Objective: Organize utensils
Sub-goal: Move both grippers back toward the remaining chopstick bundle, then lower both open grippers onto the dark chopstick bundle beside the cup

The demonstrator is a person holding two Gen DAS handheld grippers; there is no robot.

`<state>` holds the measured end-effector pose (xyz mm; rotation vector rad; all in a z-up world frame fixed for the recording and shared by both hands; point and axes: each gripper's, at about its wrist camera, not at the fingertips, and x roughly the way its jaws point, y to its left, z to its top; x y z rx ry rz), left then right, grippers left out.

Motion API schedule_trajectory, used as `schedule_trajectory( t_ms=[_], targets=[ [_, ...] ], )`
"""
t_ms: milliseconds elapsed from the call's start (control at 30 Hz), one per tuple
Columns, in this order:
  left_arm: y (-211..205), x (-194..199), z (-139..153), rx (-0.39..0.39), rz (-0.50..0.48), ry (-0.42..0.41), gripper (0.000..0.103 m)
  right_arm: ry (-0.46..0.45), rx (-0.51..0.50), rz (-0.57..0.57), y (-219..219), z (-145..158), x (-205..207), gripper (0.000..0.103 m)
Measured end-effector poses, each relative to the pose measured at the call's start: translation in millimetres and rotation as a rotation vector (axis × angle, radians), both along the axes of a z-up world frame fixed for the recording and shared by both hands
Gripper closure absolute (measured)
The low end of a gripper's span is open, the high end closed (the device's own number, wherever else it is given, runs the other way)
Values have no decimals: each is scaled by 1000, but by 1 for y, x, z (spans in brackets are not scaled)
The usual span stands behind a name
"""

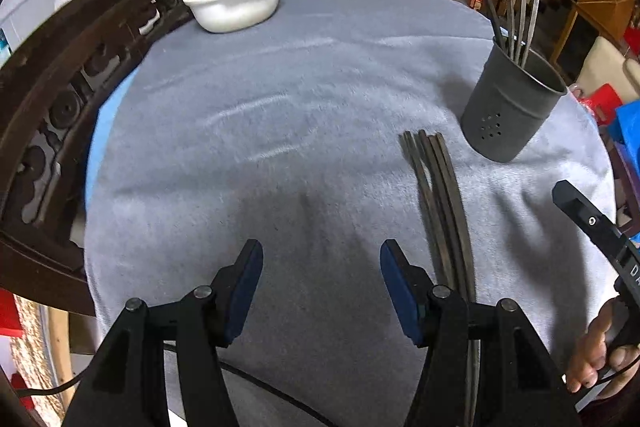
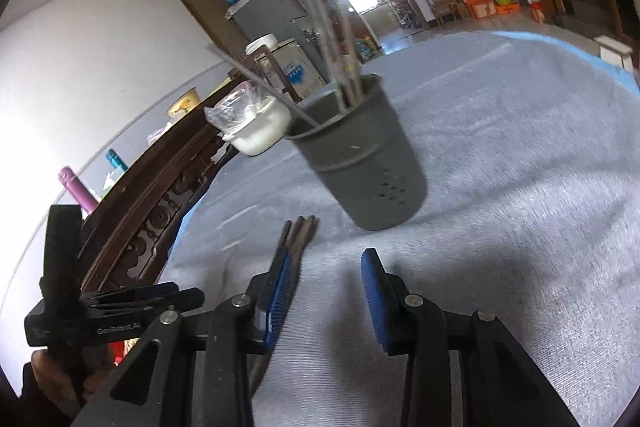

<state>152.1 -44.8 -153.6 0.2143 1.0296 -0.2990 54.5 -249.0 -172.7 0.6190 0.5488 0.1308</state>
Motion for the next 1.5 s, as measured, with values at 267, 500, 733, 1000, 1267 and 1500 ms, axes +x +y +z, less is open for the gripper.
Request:
schedule_trajectory(
  t_ms=[267,500,733,1000,1267,1500],
  targets=[
    [-5,2,0,38,14,-46,40,-55,9,18,0,-1,-3,63],
    [-11,-1,0,57,12,-80,38,-52,-79,28,15,8,1,63],
    [-5,-2,5,50,21,-111,37,-13,-140,43,31,13,8,63],
    [19,1,8,44,67,-134,34,113,-226,84,59,13,28,63],
    [68,4,-2,55,152,-91,34,176,-288,114,83,8,38,64],
    [72,0,6,8,159,-88,34,220,-315,104,92,1,50,70]
  ],
)
